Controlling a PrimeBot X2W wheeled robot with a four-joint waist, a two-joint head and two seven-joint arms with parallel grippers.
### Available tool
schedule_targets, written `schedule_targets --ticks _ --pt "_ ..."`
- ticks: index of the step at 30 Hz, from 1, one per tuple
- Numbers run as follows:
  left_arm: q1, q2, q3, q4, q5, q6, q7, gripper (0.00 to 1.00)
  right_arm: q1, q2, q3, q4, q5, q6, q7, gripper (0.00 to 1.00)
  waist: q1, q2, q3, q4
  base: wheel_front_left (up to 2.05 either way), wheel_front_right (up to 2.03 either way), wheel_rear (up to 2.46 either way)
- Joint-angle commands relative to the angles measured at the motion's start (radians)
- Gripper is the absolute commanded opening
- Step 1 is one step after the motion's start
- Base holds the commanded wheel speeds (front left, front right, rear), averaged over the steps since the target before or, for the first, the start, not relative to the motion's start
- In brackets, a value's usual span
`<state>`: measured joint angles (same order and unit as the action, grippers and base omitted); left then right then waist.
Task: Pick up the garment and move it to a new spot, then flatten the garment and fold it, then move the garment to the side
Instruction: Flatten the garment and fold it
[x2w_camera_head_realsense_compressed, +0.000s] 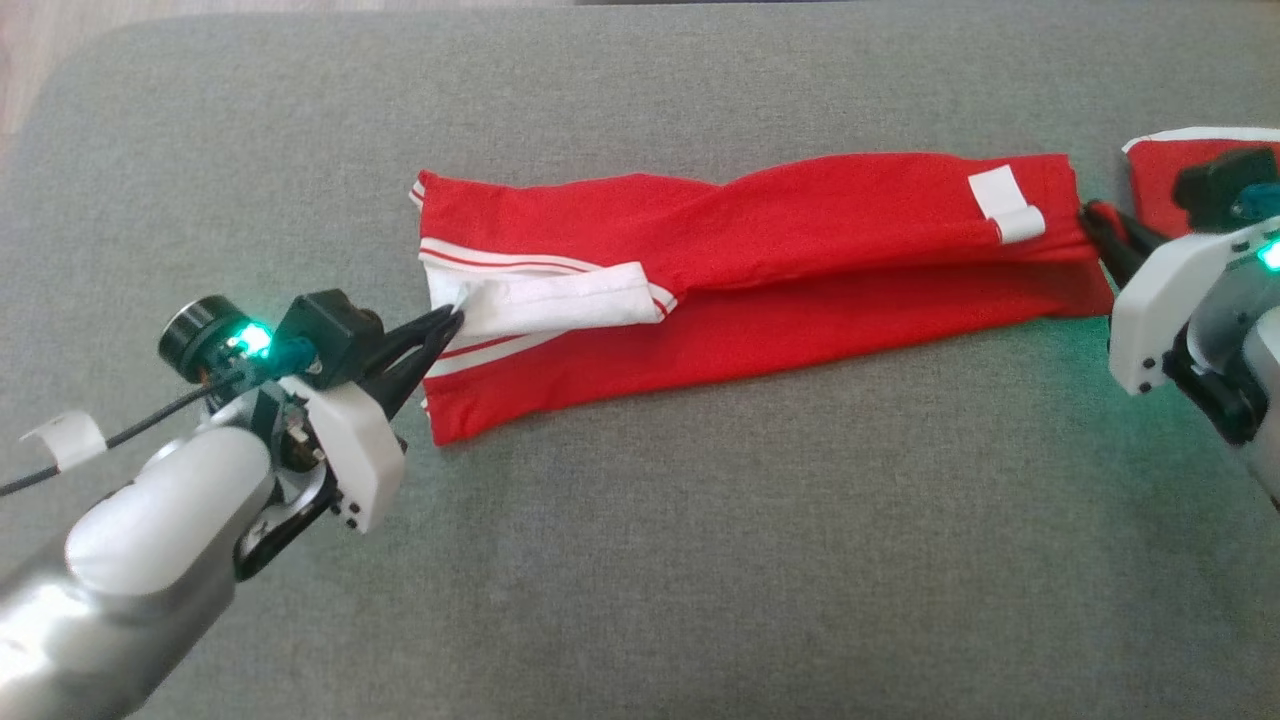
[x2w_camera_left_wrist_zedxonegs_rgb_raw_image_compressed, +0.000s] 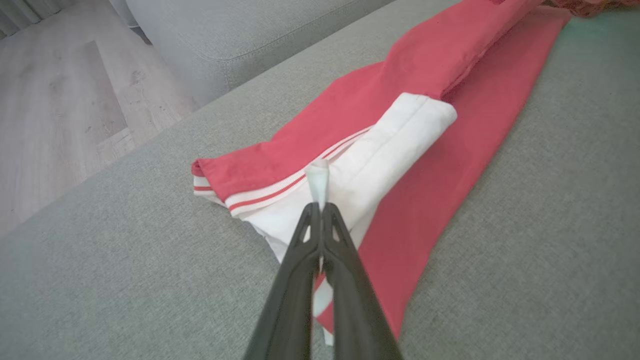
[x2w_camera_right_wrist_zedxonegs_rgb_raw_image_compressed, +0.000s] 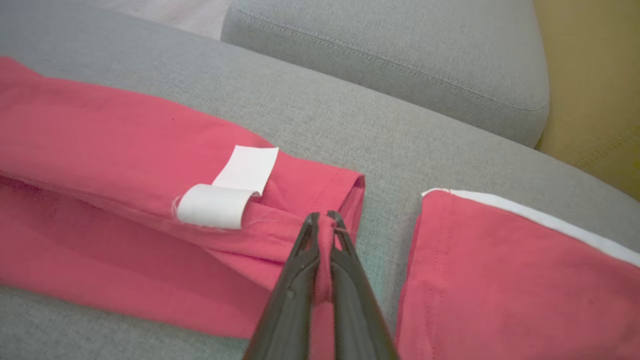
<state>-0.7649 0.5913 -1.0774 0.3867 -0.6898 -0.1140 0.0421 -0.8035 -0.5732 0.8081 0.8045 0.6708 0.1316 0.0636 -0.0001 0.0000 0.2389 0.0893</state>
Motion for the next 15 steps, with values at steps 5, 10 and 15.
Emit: schedule_targets --ticks 5,10,15 --pt "-0.014 0.093 0.029 -0.103 -0.028 0.025 0.085 0.0 0.008 -0.057 0.073 -0.01 0.025 -0.001 0.035 0.0 0.0001 0.0 0.007 -0.003 0.0 0.0 0.0" --pt "-0.007 0.114 0.029 -0.143 -0.039 0.045 0.119 0.0 -0.007 -0.069 0.115 0.003 0.032 -0.001 0.042 0.0 0.0001 0.0 0.008 -0.009 0.0 0.0 0.0" --pt "-0.004 0.116 0.006 -0.153 -0.025 0.048 0.149 0.0 -0.015 -0.061 0.127 0.017 0.051 -0.001 0.039 0.0 0.0001 0.0 0.012 -0.012 0.0 0.0 0.0"
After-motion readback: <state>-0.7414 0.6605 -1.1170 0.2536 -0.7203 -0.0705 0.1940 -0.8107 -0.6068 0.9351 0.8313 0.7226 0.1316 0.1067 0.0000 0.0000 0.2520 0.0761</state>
